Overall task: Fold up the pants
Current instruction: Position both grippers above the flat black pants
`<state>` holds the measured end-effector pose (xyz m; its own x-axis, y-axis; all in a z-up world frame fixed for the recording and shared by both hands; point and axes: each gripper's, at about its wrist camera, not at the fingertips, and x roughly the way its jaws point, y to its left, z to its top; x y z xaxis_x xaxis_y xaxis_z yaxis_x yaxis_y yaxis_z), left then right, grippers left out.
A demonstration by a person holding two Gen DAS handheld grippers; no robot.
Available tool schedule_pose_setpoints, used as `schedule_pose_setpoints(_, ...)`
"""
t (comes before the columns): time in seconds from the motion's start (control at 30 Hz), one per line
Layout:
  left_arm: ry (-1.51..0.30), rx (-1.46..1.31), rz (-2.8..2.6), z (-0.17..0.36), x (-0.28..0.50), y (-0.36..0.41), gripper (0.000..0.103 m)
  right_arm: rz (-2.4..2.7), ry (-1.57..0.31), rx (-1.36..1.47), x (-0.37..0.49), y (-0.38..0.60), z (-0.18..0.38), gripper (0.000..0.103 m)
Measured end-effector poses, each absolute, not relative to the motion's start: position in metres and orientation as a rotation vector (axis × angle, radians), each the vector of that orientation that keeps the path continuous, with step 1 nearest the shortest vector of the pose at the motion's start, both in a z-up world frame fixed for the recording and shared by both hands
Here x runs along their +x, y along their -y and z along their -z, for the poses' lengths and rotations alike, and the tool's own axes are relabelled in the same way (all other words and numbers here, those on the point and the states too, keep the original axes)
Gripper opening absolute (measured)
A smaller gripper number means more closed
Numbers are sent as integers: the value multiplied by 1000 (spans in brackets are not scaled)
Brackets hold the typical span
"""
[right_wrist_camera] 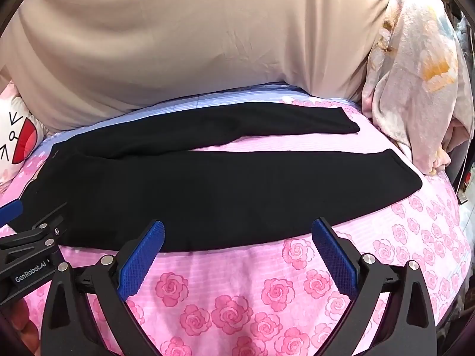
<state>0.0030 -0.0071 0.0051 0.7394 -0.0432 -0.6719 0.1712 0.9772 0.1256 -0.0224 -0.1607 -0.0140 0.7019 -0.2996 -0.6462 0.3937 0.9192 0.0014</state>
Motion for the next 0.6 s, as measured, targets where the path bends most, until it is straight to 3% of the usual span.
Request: schedule_pose_setpoints(0.6, -778, 207, 130, 19, 22, 16, 98, 427, -725, 163, -4, 187, 25, 98)
